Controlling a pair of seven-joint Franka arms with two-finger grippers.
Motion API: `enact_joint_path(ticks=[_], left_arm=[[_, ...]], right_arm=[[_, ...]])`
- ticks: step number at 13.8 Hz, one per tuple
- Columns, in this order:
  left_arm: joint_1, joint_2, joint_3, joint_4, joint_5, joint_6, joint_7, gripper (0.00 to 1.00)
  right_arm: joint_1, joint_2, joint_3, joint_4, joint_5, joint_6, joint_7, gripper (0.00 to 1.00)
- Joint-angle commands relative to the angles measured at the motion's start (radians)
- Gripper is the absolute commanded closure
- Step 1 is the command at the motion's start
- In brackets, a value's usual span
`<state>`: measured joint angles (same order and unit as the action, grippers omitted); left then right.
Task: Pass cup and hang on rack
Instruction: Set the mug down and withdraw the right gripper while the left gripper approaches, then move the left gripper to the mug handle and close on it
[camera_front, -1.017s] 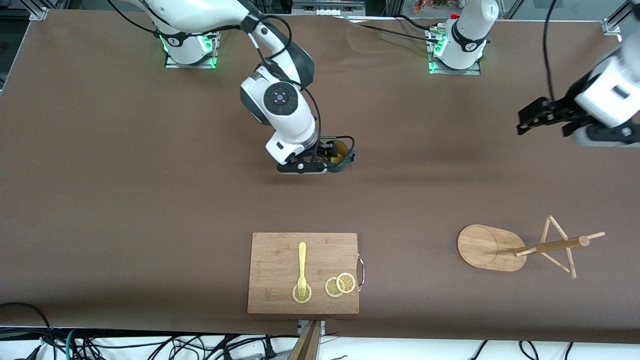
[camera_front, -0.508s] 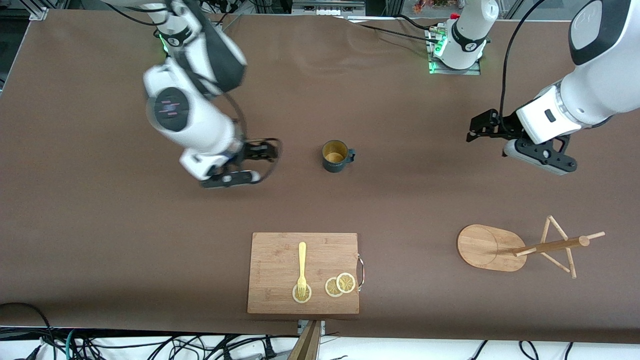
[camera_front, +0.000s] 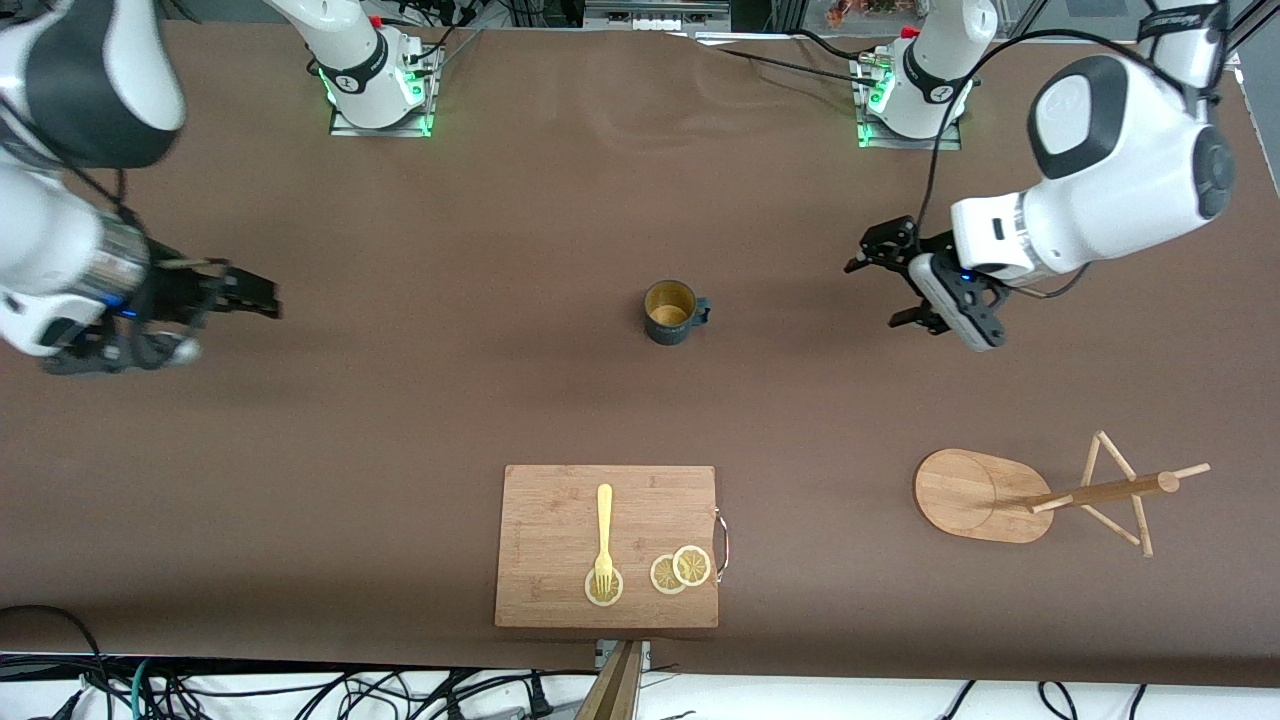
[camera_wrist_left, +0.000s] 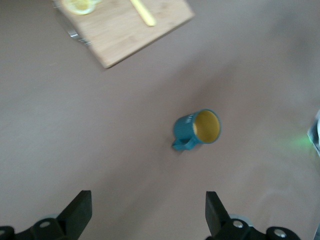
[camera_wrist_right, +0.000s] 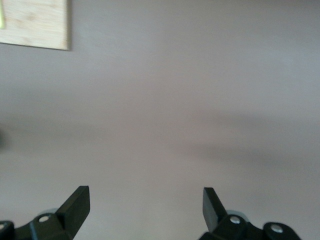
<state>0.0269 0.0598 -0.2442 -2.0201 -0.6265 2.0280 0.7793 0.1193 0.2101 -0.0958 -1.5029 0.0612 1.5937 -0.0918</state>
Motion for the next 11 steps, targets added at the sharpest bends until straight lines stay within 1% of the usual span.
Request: enact_joint_path(ticks=[1,2,3,5,6,7,8,9,10,11], left_arm=[[0.013,0.013,-0.014,-0.091,-0.154,0.047,0.287,0.00],[0.013,0.050,-0.014,-0.091,-0.197,0.049,0.392,0.00],[0.014,0.096,-0.014,-0.089,-0.255,0.047,0.516,0.00],[0.014,0.191,-0.014,-0.089,-0.391,0.049,0.746,0.00],[0.014,0.228,-0.014,-0.089,-0.451,0.049,0.840,0.00],[0.014,0.253,-0.015,-0.089,-0.493,0.049,0.920,0.00],[0.013,0.271,-0.015,-0.091,-0.516,0.049,0.986,0.00],[0.013,0.284,-0.017,-0.091,-0.538,0.049,1.059,0.00],[0.008,0.294,-0.017,-0.097,-0.568,0.052,1.133,0.00],[0.002,0.293,-0.017,-0.135,-0.609,0.093,1.219,0.00]], right_arm=[[0.013,-0.035,-0.062,-0.046,-0.014,-0.015,-0.065,0.00],[0.013,-0.046,-0.065,-0.080,-0.015,-0.002,-0.065,0.00],[0.013,-0.084,-0.076,-0.138,-0.017,0.038,-0.066,0.00],[0.013,-0.171,-0.090,-0.306,-0.018,0.174,-0.066,0.00],[0.013,-0.211,-0.090,-0.368,-0.021,0.219,-0.065,0.00],[0.013,-0.218,-0.091,-0.373,-0.021,0.210,-0.052,0.00],[0.010,-0.216,-0.108,-0.364,-0.020,0.187,-0.051,0.00],[-0.018,-0.210,-0.101,-0.350,-0.020,0.161,-0.052,0.00],[-0.050,-0.207,-0.061,-0.335,-0.021,0.144,-0.054,0.00],[-0.078,-0.199,-0.027,-0.303,-0.026,0.097,-0.054,0.00]])
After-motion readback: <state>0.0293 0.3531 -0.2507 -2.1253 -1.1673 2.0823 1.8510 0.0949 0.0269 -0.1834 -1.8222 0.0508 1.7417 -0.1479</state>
